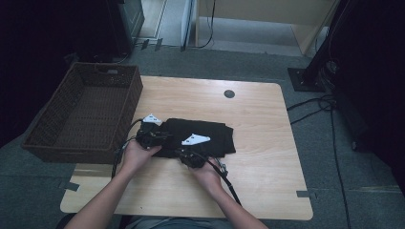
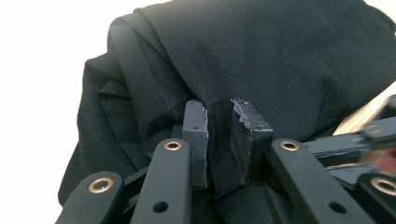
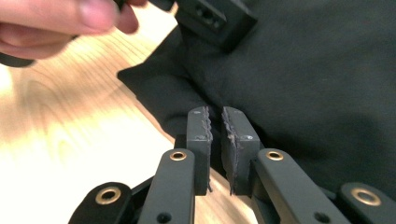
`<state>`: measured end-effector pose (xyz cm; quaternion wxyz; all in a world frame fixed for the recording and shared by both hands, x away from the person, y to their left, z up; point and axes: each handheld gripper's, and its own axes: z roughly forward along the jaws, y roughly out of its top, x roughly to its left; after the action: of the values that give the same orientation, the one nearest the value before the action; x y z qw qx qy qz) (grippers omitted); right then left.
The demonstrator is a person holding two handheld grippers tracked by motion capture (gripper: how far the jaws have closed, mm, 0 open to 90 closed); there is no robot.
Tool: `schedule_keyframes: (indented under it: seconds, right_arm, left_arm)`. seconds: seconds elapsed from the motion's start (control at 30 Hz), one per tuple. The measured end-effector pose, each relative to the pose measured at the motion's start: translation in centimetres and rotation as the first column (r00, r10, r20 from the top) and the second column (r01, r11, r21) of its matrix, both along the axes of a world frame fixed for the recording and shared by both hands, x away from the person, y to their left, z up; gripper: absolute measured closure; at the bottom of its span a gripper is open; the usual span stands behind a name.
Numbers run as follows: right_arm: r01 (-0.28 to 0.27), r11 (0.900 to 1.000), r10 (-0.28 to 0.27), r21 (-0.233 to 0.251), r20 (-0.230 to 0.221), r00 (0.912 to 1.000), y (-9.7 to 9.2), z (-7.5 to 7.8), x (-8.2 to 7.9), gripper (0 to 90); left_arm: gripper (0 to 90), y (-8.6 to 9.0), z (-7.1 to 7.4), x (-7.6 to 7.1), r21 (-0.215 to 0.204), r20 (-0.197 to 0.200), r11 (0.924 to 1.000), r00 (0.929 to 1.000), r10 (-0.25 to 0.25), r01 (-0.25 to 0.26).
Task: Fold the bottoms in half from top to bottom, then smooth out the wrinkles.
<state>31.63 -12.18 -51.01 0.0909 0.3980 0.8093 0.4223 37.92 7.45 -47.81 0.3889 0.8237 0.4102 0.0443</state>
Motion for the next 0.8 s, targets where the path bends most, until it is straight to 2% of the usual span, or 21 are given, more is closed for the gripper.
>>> schedule_keyframes:
  seconds: [0.1, 0.17, 0.23, 0.27, 0.4, 0.43, 0.47, 0.53, 0.6, 0.63, 0.7, 0.8]
  right_arm:
    - [0.003, 1.0000, -0.003, -0.002, -0.005, 1.0000, 0.4, -0.3, 0.2, 81.8]
    - [0.004, 1.0000, -0.004, -0.001, -0.007, 1.0000, 0.6, -0.4, 0.3, 81.8]
    - [0.003, 1.0000, -0.003, -0.005, 0.001, 1.0000, 0.8, -0.5, 0.4, 81.8]
    - [0.007, 1.0000, -0.007, -0.007, 0.002, 1.0000, 0.9, -0.6, 0.5, 81.8]
    - [0.027, 0.9994, -0.026, -0.021, 0.024, 0.9994, 1.6, -0.8, 0.9, 82.3]
    - [0.027, 0.9994, -0.026, -0.021, 0.024, 0.9994, 1.6, -0.8, 0.9, 82.3]
    - [0.031, 0.9991, -0.030, -0.030, 0.032, 0.9991, 1.7, -0.8, 0.9, 83.2]
    - [0.044, 0.9987, -0.043, -0.024, 0.018, 0.9989, 1.8, -0.9, 1.1, 85.0]
    - [0.049, 0.9986, -0.049, -0.020, 0.017, 0.9986, 1.8, -0.9, 1.1, 85.1]
    - [0.053, 0.9982, -0.052, -0.026, 0.037, 0.9979, 1.8, -1.0, 1.0, 85.4]
    - [0.056, 0.9981, -0.055, -0.027, 0.038, 0.9978, 1.9, -1.0, 0.9, 85.5]
    - [0.066, 0.9971, -0.063, -0.039, 0.062, 0.9961, 2.1, -1.1, 0.7, 86.0]
  left_arm:
    - [60.8, 0.9, 0.5, 0.2, -0.018, 0.029, 0.9987, 0.9985, 0.048, -0.047]
    - [54.3, 1.2, 0.4, 0.4, -0.039, 0.010, 0.9980, 0.9987, 0.050, -0.050]
    - [50.1, 0.9, 0.0, 0.5, -0.018, -0.003, 0.9991, 0.9993, 0.037, -0.037]
    - [50.6, 0.7, -0.2, 0.5, -0.012, -0.012, 0.9995, 0.9996, 0.027, -0.027]
    - [69.6, 0.2, -0.9, 0.6, 0.001, -0.028, 0.9998, 0.9994, 0.021, -0.021]
    - [69.6, 0.2, -1.0, 0.6, -0.004, -0.027, 0.9998, 0.9994, 0.021, -0.021]
    - [73.2, 0.2, -1.0, 0.6, -0.008, -0.030, 0.9998, 0.9994, 0.018, -0.018]
    - [83.4, 0.4, -0.8, 0.6, -0.025, -0.042, 0.9996, 0.9991, 0.007, -0.008]
    - [84.4, 0.4, -0.6, 0.4, -0.029, -0.038, 0.9996, 0.9993, -0.001, 0.000]
    - [85.2, 0.5, -0.4, 0.3, -0.033, -0.035, 0.9995, 0.9994, -0.004, 0.003]
    - [85.4, 0.7, 0.3, 0.0, -0.060, -0.037, 0.9982, 0.9993, -0.010, 0.007]
    - [85.6, 1.0, 1.6, -0.8, -0.088, -0.026, 0.9957, 0.9992, -0.029, 0.027]
